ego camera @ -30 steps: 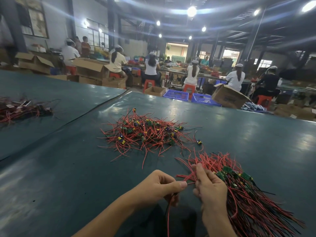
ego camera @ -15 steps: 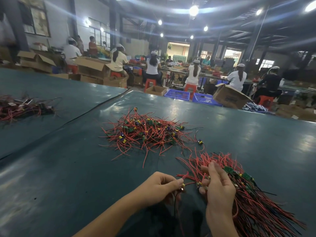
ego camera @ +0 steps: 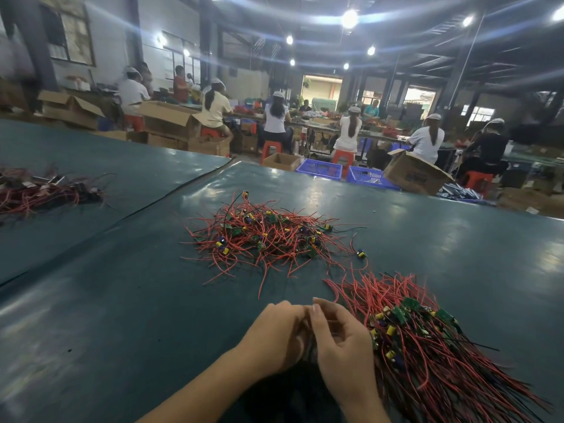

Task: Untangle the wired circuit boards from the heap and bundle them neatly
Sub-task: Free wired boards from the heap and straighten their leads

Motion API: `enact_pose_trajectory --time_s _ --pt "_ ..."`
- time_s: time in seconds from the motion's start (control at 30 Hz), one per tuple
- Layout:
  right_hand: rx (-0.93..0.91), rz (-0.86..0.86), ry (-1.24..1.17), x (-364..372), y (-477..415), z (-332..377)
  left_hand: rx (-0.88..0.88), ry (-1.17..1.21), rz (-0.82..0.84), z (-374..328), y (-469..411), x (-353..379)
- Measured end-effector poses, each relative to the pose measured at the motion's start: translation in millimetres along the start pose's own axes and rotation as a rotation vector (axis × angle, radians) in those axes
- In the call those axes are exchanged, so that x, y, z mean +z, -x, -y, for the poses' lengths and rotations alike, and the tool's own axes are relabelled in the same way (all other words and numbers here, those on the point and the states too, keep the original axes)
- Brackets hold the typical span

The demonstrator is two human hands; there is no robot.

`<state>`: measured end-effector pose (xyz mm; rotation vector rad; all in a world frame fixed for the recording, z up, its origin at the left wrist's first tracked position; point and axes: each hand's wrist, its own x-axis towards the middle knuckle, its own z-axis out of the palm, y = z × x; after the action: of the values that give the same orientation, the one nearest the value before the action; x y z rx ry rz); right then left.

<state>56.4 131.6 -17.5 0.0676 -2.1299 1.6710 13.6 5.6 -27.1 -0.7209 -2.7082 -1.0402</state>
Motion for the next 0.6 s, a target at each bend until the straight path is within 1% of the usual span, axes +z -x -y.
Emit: enact_pose_trajectory --time_s 0.03,0.07,0.17,0.23,0.3,0.33,0.4,0.47,0.53,0.6 --pt "-0.002 0.044 0.034 0.8 1.0 -0.6 0.004 -0.085 -0.035 5.0 -0.2 -3.2" --pt "-0.004 0.097 0.09 1.7 1.8 -2.3 0.002 -0.121 -0.08 9.4 -0.8 -6.0" --pt "-0.063 0.25 0.456 2.4 5.0 -7.7 -0.026 -0.152 -0.252 22.7 -5.1 -18.7" --pt "-0.093 0.302 0.625 1.6 5.6 -6.0 -0.074 -0.212 -0.353 37.4 -11.0 -28.0" --pt "-0.088 0.304 0.716 0.0 5.1 -4.5 -0.189 -0.261 -0.437 57.3 -17.3 -37.7" --pt "-0.078 0.289 0.761 -0.8 4.7 -4.1 -0.27 -0.281 -0.447 68.4 -19.7 -42.0" --pt "-0.041 0.25 0.85 -3.2 3.2 -4.3 -0.44 -0.338 -0.388 91.0 -24.1 -47.6" --pt "-0.011 0.226 0.898 -5.5 2.0 -3.5 -0.542 -0.357 -0.335 110.0 -28.8 -51.4" --pt "0.009 0.22 0.886 -6.5 1.1 -2.9 -0.529 -0.368 -0.384 122.0 -34.6 -57.5" --pt "0.02 0.224 0.862 -6.4 1.3 -2.8 -0.453 -0.421 -0.482 128.4 -40.5 -63.1"
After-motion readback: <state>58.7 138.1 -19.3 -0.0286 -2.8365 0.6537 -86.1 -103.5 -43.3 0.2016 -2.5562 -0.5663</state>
